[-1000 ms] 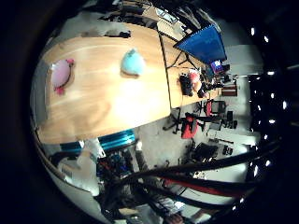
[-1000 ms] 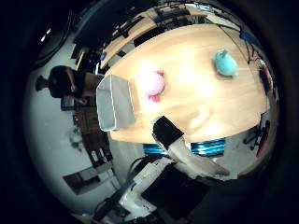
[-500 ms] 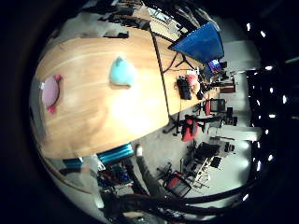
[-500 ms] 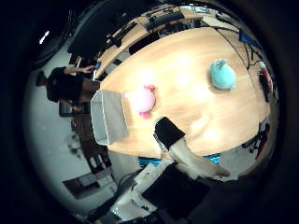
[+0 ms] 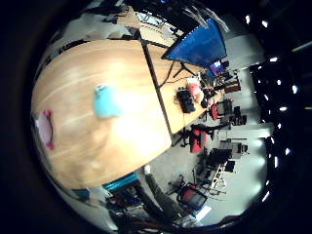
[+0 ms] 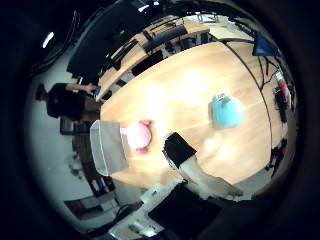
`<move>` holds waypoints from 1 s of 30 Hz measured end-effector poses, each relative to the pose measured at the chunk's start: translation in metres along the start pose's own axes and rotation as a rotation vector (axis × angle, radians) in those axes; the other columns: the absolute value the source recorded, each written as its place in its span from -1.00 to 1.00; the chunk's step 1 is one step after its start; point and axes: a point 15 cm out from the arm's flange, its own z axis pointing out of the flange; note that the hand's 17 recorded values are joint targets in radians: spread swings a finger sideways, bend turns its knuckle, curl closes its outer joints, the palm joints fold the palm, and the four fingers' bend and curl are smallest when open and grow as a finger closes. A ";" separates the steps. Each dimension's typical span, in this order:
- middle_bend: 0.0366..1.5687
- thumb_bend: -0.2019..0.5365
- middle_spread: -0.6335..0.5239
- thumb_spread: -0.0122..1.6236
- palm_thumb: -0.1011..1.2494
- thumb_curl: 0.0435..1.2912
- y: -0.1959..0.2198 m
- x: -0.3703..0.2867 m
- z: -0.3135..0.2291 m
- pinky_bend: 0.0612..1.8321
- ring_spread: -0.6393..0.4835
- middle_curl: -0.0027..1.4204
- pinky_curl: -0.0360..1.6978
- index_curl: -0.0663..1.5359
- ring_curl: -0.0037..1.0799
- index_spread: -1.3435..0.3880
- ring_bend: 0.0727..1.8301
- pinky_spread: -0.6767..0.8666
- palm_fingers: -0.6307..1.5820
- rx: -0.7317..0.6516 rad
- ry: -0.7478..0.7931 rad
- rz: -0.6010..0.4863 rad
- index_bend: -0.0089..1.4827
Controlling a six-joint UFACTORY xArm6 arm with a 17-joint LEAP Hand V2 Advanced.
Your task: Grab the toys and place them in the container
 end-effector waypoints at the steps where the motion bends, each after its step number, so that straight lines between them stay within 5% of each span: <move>1: -0.62 -0.54 -0.06 0.24 -0.33 -0.62 -0.003 0.005 0.004 0.14 0.14 -0.46 -0.93 -0.56 -0.60 0.07 -0.28 0.40 -0.25 -0.006 0.000 0.008 -0.76; 30: -0.70 -0.53 0.00 0.21 -0.37 -0.62 -0.024 0.031 0.190 0.05 0.23 -0.49 -0.90 -0.55 -0.60 0.07 -0.35 0.42 -0.29 -0.222 -0.071 0.043 -0.77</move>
